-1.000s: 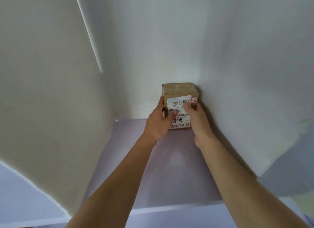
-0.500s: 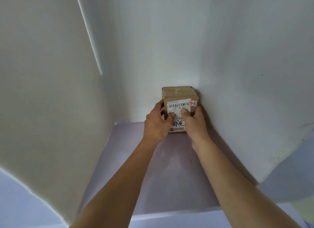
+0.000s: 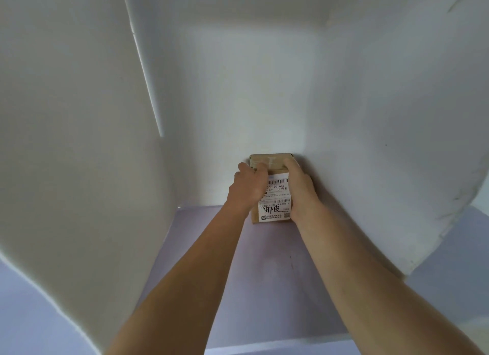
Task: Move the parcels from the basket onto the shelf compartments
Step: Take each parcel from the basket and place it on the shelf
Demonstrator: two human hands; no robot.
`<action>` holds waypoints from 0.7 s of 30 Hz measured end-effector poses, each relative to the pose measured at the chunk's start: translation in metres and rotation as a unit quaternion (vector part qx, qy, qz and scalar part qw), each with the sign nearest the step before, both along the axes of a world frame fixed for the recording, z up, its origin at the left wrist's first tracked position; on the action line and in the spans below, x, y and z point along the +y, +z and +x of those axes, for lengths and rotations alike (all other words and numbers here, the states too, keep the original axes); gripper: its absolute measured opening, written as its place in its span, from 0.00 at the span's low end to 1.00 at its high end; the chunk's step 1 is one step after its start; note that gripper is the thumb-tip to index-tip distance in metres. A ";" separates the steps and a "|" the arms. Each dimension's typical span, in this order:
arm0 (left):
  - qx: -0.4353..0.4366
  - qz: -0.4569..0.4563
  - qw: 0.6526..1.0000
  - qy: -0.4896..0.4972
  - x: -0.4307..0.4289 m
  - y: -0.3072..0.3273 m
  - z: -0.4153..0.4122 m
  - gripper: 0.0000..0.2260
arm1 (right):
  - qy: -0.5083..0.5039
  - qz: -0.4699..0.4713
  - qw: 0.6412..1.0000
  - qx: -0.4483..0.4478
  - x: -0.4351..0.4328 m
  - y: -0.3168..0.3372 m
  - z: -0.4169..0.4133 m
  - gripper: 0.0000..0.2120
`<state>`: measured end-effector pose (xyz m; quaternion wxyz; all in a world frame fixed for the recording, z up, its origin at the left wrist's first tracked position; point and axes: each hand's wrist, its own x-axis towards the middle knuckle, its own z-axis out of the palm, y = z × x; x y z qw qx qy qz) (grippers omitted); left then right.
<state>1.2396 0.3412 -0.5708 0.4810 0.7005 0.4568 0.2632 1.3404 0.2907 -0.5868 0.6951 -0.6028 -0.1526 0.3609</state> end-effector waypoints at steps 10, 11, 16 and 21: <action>-0.031 0.005 1.000 -0.001 0.017 -0.018 0.008 0.37 | -0.033 0.014 0.999 -0.029 0.003 -0.007 0.001 0.11; -0.031 -0.005 0.999 -0.002 0.016 -0.016 0.006 0.36 | -0.031 0.015 0.999 -0.027 0.003 -0.009 0.002 0.12; -0.036 -0.037 0.999 -0.005 0.005 -0.009 0.000 0.37 | -0.010 0.013 1.000 0.002 0.006 -0.011 0.002 0.35; -0.055 -0.081 0.995 -0.009 -0.003 -0.002 -0.005 0.33 | 0.006 0.015 1.000 0.013 0.004 -0.004 0.002 0.37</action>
